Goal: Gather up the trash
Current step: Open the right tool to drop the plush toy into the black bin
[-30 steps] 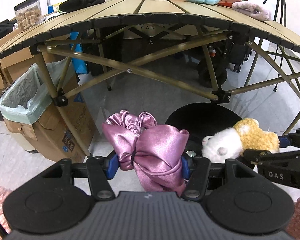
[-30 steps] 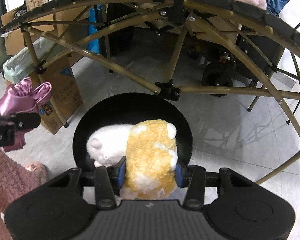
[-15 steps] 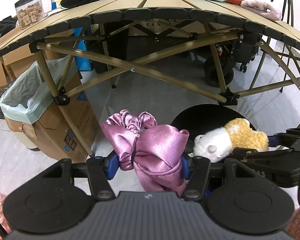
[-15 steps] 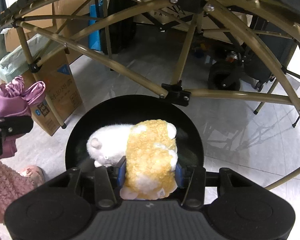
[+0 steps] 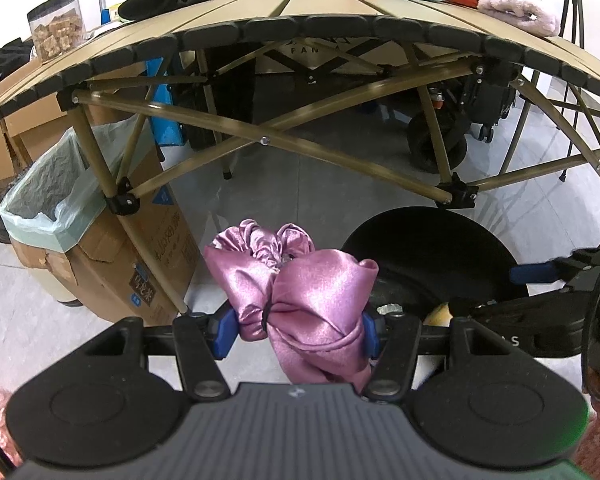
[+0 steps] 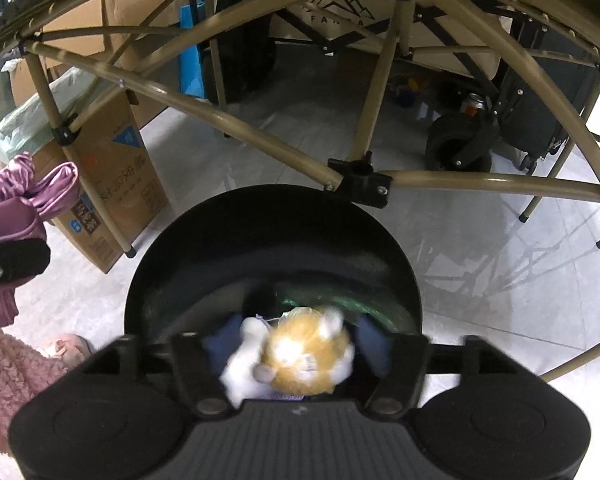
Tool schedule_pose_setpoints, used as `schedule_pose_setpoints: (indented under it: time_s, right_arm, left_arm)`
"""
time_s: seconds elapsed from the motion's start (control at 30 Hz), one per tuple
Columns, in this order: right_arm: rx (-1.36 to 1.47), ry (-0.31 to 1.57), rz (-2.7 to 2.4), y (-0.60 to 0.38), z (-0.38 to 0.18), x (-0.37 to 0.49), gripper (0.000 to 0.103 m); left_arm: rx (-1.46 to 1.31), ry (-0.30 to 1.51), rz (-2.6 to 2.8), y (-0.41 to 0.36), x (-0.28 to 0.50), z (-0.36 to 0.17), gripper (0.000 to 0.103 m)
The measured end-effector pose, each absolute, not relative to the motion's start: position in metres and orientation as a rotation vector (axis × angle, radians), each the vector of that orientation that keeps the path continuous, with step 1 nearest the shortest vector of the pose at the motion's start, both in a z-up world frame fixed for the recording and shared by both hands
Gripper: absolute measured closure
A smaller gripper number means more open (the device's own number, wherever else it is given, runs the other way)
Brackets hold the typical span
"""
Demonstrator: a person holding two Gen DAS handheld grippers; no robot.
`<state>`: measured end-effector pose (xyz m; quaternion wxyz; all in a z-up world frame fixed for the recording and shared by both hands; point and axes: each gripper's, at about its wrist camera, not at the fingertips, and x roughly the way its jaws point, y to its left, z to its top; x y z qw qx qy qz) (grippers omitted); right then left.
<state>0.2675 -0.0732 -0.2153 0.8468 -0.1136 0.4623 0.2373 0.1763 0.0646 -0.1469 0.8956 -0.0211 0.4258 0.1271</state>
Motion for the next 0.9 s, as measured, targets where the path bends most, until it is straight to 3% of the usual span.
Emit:
schedule_pose_setpoints:
  time_s: [0.13,0.9]
  right_arm:
    - [-0.213,0.968,0.483,-0.080,-0.214,0.268,0.001]
    - [-0.151,0.947,0.411,-0.109,-0.198,0.259,0.000]
  left_arm:
    - [-0.043,0.881,0.262,0.064,0.176,-0.147,0.044]
    - [-0.038,0.865,0.236,0.061,0.170,-0.143,0.044]
